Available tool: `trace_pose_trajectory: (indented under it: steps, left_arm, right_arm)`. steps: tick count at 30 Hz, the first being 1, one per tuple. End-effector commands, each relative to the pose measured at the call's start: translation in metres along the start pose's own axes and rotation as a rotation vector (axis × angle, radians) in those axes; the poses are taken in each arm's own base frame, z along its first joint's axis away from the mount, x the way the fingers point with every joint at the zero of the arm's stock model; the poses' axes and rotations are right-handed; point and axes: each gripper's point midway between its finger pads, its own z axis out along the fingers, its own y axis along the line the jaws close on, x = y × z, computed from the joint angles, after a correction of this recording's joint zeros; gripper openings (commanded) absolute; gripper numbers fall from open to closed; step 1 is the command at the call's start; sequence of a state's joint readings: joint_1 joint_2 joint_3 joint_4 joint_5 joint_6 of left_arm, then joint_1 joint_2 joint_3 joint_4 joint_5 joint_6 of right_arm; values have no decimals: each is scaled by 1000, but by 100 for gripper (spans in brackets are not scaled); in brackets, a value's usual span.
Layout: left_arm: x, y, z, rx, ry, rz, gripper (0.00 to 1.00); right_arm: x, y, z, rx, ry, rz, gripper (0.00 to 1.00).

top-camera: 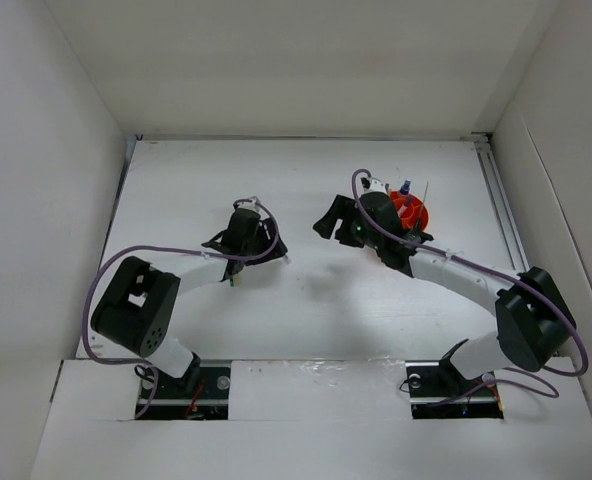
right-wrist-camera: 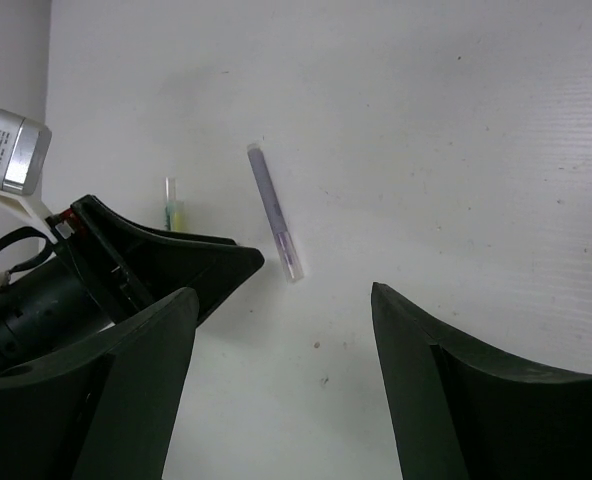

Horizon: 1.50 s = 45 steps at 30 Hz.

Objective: Sort the stationery into containers
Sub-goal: Grab a piece of stationery with the left arm

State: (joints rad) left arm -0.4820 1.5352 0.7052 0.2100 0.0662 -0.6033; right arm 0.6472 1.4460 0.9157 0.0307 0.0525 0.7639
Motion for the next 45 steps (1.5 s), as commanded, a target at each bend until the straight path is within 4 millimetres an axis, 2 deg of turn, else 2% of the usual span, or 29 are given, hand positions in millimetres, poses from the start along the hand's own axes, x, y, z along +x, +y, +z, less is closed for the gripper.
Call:
trace_pose_trajectory:
  steps: [1, 3, 4, 9, 19, 22, 27, 31, 39, 43, 45]
  left_arm:
    - [-10, -23, 1, 98, -14, -17, 57]
    - [-11, -26, 4, 115, -18, -15, 57]
    - [-5, -22, 8, 101, 0, -17, 57]
    - [-3, -7, 22, 18, 17, -21, 51]
    - [-2, 23, 29, -148, 25, 1, 41]
    - [-1, 32, 31, -217, 32, 24, 38]
    - [8, 31, 32, -325, 40, 116, 32]
    - [14, 32, 35, -339, 65, 128, 27]
    - [19, 31, 33, -323, 76, 125, 27]
    - [22, 30, 31, -310, 88, 123, 38]
    - [27, 34, 31, -317, 98, 124, 39]
  right_arm:
    - [-19, 9, -8, -29, -61, 14, 76]
    - [-17, 8, -8, -22, -55, 14, 76]
    - [-17, 8, -8, -22, -55, 14, 76]
    - [-17, 8, -8, -22, -55, 14, 76]
    - [-16, 6, -8, -16, -48, 13, 76]
    - [-20, 10, -13, -30, -62, 14, 76]
    - [-21, 11, -16, -31, -63, 14, 76]
    - [-26, 16, -21, -45, -77, 15, 76]
    - [-27, 16, -26, -52, -84, 16, 76]
    - [-27, 16, -26, -52, -84, 16, 76]
    - [-27, 16, -26, -52, -84, 16, 76]
